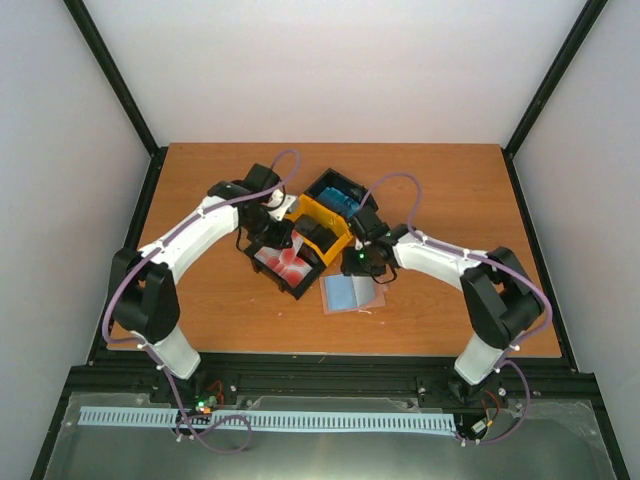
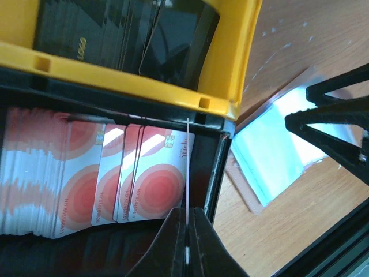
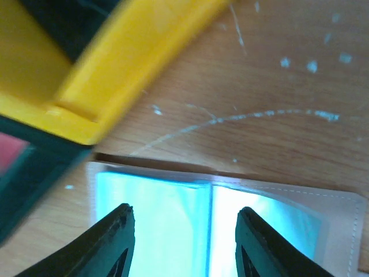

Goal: Put the credit cards into the card holder
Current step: Pick up the credit card from the storage box.

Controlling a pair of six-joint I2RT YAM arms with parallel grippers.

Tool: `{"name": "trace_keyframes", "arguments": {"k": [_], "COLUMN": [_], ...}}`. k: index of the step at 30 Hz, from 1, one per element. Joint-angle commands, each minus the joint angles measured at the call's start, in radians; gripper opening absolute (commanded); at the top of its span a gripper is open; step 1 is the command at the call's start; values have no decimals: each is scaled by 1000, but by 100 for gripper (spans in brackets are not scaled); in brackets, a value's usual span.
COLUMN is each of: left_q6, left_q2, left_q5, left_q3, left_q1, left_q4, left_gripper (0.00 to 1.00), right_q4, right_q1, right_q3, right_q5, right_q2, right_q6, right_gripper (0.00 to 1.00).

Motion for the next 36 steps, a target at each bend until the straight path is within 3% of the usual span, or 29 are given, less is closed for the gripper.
{"name": "trace_keyframes", "arguments": {"k": [1, 5, 9, 12, 15, 19, 23, 32, 33, 36], "left_q6": [-48, -117, -206, -288, -394, -556, -711, -918, -923, -911], "left_q2": [-77, -175, -276, -360, -437, -477, -488, -489, -491, -497], "left_q5": [-24, 55, 156, 302, 403, 529, 593, 622, 621, 595], "left_q3": [74, 40, -28, -100, -161, -222, -260, -325, -331, -346], "left_q1": [-4, -5, -4, -3, -1, -1, -1, -1, -1, -1], "left_q4": [-3, 145, 333, 508, 691, 865, 936, 979, 976, 938], "left_gripper": [1, 1, 1, 0, 1, 1, 0, 2, 7, 33], "right_q4": [7, 114, 357, 503, 627, 686, 746, 809, 775, 628], "right_q1": [-10, -20, -34, -37, -44, -45, -45, -45, -45, -46], "right_q3": [62, 56, -28, -80, -122, -97, -92, -122, -119, -91], "right_q5": [-31, -204, -409, -459, -453, -498, -541, -541, -531, -499], "right_q2": [-117, -223, -364, -441, -501, -501, -508, -585, -590, -595], "right_q6": [-50, -102, -63, 16, 123, 253, 357, 508, 518, 528], "right_gripper": [49, 56, 67, 75, 76, 66, 53, 3, 3, 3]}}
